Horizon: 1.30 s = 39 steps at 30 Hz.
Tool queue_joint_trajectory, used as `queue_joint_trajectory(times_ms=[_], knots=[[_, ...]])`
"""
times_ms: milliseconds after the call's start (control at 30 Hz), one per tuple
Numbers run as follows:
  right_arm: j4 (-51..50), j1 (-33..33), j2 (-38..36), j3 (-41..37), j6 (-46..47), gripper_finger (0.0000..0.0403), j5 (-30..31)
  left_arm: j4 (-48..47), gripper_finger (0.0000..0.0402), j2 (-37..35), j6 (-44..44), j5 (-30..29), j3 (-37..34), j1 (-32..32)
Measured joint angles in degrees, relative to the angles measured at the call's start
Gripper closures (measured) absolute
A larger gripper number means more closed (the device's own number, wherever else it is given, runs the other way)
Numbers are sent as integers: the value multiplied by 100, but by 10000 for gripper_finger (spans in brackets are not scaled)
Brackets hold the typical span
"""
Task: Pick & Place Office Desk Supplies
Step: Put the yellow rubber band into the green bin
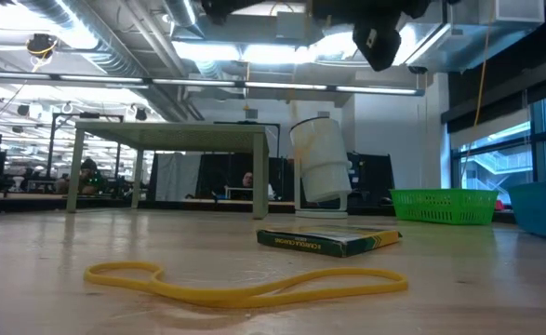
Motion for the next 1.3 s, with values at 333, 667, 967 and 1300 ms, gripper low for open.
queue_joint_trajectory(times_ms=[333,667,967,1300], knots=[[-1992,-232,-1306,0,218,400,1653,-196,304,0,11,-489,2,0],[-4137,-456,-2230,0,1321,399,3530,-193,305,0,11,-487,2,0],[-6095,-1292,-2232,0,2638,399,3956,-193,307,0,10,-485,2,0],[-6497,-2219,-2207,0,2809,399,4062,-195,309,0,11,-481,2,0]])
